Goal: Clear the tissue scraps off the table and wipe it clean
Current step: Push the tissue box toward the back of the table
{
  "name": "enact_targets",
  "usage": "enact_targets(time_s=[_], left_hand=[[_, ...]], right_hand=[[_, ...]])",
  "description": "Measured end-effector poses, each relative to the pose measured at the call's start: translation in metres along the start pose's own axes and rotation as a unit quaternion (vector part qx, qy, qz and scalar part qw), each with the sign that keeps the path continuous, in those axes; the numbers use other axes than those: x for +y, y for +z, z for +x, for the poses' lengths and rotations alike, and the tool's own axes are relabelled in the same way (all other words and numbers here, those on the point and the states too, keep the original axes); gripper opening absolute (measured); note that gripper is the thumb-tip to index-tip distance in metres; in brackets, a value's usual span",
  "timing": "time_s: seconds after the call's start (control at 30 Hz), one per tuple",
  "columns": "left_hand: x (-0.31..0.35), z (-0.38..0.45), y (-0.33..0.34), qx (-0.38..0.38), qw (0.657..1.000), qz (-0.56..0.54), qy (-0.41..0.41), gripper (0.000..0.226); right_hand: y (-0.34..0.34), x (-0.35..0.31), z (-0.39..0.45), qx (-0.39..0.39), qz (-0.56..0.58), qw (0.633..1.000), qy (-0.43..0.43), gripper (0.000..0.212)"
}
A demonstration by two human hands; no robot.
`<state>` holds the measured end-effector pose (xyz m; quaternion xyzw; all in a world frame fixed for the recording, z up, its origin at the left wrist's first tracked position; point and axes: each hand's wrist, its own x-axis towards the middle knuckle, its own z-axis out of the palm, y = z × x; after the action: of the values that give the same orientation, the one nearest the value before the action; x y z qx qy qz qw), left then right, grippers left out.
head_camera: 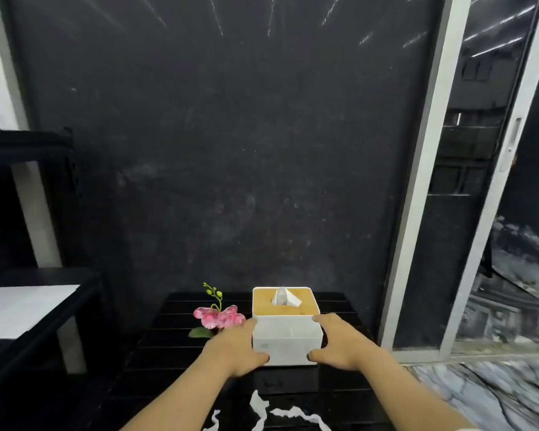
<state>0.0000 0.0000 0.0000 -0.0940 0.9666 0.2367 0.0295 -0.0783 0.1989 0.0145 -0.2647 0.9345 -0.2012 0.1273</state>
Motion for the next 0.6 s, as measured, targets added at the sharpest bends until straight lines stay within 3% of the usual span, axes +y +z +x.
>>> enact_targets(time_s=[0.23, 0.43, 0.6], left_hand=[[-0.01, 0.051, 0.031, 0.024, 0.994, -0.107, 0.008, 0.066], [-0.018, 0.07, 0.051, 0.105, 0.985, -0.133, 0.009, 0.051], [-0.019, 0.08, 0.064, 0.157, 0.975, -0.156, 0.007, 0.055]], right_hand=[[0.017, 0.028, 0.053, 0.026, 0.009, 1.0, 0.006, 0.073], [0.034, 0.046, 0.076, 0.057, 0.027, 0.998, 0.017, 0.077], [0.043, 0.06, 0.081, 0.114, 0.081, 0.99, 0.029, 0.077]])
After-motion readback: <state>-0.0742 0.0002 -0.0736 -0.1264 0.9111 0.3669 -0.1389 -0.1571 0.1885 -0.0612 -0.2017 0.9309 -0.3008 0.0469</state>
